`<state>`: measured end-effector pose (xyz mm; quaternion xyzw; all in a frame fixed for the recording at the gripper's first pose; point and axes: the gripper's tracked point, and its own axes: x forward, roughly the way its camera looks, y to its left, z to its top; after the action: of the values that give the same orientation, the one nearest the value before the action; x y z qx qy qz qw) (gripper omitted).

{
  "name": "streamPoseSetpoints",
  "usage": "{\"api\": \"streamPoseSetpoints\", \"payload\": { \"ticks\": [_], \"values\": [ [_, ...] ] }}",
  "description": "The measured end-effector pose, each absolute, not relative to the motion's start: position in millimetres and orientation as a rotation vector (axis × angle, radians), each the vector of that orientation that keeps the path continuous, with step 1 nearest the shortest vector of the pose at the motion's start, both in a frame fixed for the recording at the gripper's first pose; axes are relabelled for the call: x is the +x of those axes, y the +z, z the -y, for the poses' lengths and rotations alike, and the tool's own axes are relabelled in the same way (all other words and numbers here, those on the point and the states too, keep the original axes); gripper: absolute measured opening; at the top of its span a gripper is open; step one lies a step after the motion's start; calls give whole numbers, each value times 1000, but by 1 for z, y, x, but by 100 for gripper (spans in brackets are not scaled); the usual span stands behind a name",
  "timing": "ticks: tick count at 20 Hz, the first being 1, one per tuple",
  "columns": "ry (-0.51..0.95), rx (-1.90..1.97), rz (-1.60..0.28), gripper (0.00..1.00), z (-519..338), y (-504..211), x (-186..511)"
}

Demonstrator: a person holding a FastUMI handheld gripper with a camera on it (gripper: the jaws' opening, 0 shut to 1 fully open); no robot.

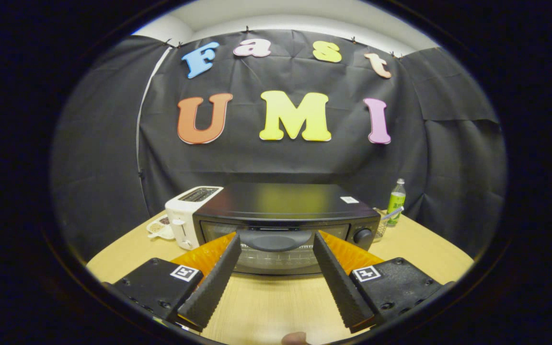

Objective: Open the toaster oven, put the food inside, and close the toaster oven door.

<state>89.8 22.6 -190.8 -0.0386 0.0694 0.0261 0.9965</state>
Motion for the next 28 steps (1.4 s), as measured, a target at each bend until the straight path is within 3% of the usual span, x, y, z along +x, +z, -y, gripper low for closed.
{"api": "streamPoseSetpoints", "payload": {
  "ticks": [12,16,20,28],
  "values": [
    [10,-168,194,100,-5,8,-45],
    [36,-101,167,100,3,17,-73],
    [-36,-42,155,100,28,14,-90],
    [36,-6,136,100,20,-3,-107]
  ]
}}
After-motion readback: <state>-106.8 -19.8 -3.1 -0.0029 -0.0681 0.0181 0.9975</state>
